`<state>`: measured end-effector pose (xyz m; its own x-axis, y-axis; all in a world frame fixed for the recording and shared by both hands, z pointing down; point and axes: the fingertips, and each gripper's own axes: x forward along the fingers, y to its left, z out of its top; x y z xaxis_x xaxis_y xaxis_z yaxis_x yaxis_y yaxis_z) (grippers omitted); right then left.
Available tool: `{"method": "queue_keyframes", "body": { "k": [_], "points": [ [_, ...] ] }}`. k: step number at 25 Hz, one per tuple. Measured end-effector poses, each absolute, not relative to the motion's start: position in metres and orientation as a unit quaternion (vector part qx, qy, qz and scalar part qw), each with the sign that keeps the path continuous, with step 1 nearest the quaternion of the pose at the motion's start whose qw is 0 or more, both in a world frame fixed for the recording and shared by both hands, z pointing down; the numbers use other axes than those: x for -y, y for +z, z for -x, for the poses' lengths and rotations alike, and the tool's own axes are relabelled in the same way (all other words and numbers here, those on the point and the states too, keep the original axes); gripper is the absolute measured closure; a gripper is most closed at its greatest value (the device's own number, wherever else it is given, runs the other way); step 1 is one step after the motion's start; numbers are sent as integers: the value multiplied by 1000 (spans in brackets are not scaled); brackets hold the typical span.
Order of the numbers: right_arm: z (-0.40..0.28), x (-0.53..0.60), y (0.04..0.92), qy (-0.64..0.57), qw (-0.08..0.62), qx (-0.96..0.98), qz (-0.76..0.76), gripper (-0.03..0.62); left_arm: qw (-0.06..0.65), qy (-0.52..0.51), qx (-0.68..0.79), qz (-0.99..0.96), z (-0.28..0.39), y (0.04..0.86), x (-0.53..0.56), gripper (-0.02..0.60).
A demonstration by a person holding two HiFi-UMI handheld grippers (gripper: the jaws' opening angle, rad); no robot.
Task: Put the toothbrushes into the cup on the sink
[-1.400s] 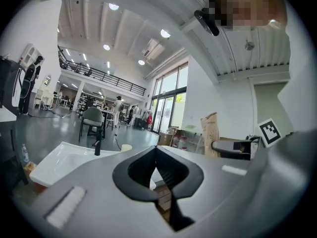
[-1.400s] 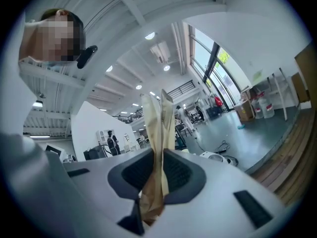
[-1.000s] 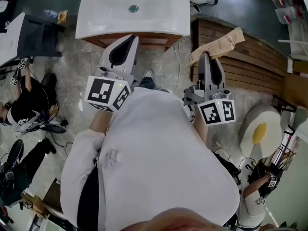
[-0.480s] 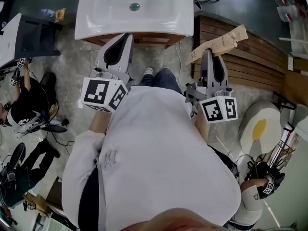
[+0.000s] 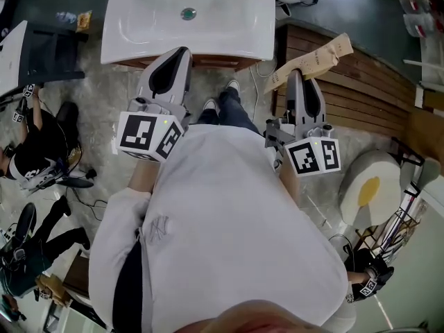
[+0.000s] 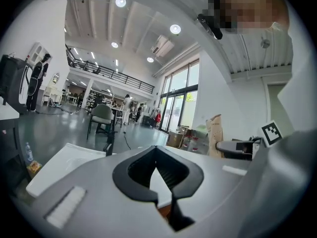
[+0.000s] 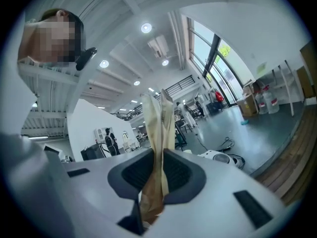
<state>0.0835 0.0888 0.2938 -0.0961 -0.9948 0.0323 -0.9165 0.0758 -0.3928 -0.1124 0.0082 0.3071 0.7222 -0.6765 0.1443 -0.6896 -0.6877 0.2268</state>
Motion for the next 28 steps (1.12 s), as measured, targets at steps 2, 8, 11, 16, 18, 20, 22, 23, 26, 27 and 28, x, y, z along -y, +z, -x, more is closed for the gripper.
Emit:
{"method": "queue_keyframes", "body": {
  "k": [2,8,11,16,18,20,22,23,26,27,28],
  "points": [
    [-94,-76,292,-158,122,-727,658,542,134,22,376,-916,102,305,3,584],
    [-134,-36,286,-153,119,-741,643,542,127,9,382,-915,55,296,36,584],
    [-152,-21,286,-149,119,-747,636,542,122,3,389,-913,37,294,47,584],
    [-181,0,289,-148,120,-755,627,542,117,-5,399,-909,9,294,64,584],
    [-186,2,289,-149,121,-757,624,542,114,-5,400,-909,3,294,64,584],
    [-187,0,291,-152,121,-759,622,542,110,-2,400,-910,0,293,62,584],
    [-190,-2,294,-156,120,-758,622,542,108,-1,402,-909,-1,293,63,584],
    [-191,-2,296,-159,121,-757,622,542,107,-1,404,-909,-2,292,64,584],
    [-194,1,300,-166,122,-755,623,542,107,0,404,-909,-5,292,68,584],
    [-195,3,300,-167,123,-754,624,542,107,1,402,-909,-6,292,70,584],
    [-196,5,300,-168,123,-753,624,542,108,3,399,-911,-8,293,72,584]
  ]
}}
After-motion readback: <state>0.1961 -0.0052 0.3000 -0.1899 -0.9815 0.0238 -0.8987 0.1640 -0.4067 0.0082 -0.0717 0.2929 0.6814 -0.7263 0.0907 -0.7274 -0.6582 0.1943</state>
